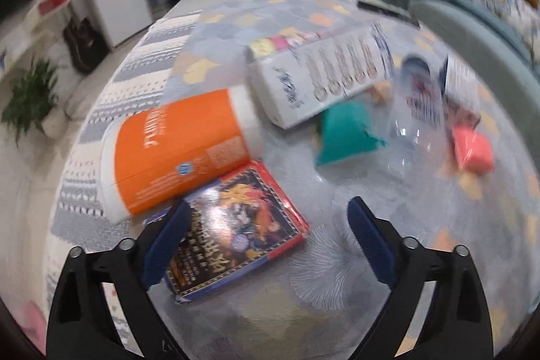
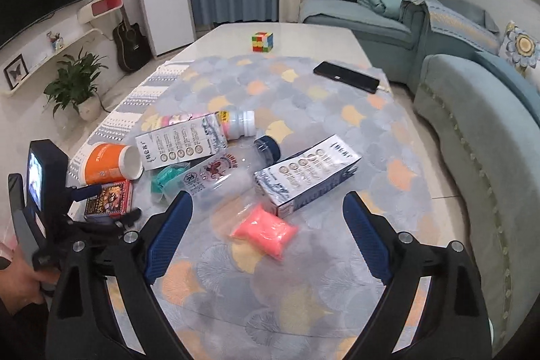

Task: Collect trash
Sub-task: 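Move both open tools back over the table toward the remaining items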

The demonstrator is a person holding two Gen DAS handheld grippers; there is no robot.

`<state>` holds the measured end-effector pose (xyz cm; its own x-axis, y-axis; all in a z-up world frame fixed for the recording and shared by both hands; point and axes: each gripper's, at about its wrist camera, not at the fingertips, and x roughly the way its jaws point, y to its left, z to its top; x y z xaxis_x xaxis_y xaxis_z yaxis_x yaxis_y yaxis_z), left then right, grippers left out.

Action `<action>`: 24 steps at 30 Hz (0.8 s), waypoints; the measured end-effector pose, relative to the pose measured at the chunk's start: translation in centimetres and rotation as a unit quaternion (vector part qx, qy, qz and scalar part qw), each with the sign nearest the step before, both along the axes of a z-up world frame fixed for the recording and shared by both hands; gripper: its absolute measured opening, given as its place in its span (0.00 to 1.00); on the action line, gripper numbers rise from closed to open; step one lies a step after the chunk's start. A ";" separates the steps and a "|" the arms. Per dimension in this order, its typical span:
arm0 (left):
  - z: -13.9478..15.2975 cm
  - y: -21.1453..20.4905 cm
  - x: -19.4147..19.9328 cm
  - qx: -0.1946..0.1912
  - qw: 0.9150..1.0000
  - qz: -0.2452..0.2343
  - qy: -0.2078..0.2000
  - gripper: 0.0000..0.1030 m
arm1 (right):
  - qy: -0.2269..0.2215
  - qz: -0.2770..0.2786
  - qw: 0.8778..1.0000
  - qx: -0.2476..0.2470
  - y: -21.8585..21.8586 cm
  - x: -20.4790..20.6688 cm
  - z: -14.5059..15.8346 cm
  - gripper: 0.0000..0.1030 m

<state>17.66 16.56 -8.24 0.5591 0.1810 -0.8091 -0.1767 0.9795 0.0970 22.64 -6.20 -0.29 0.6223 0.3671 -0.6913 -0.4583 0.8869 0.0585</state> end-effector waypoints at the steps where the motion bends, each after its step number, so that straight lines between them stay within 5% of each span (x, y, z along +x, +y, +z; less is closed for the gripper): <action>1: -0.5 -0.7 0.1 0.028 1.000 -0.008 0.006 0.92 | -0.003 0.003 1.000 -0.006 0.1 0.0 -0.2 0.84; 3: -1.0 -1.7 -0.3 0.069 0.997 -0.015 0.000 0.92 | -0.002 0.011 1.000 -0.014 0.3 0.3 -0.6 0.84; 9: -0.9 -0.6 -1.4 0.087 0.996 0.004 0.002 0.94 | 0.021 -0.003 0.999 -0.026 0.0 1.1 -2.2 0.84; 16: -0.7 1.4 -0.7 0.045 0.999 0.014 0.005 0.93 | 0.027 -0.028 0.999 -0.012 -0.2 1.6 -2.1 0.84; 21: 0.9 0.2 -1.3 0.048 0.998 -0.023 -0.026 0.46 | 0.033 -0.016 0.999 -0.026 1.1 1.6 -2.8 0.84; 24: 1.0 -0.8 -1.6 0.066 0.997 -0.037 -0.030 0.40 | 0.036 -0.004 0.998 -0.049 1.8 1.5 -3.9 0.84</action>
<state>16.01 15.72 -7.21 0.6212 0.2400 -0.7460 -0.1137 0.9695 0.2172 24.16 -4.39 -4.18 0.5722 0.2904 -0.7670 -0.4492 0.8934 0.0031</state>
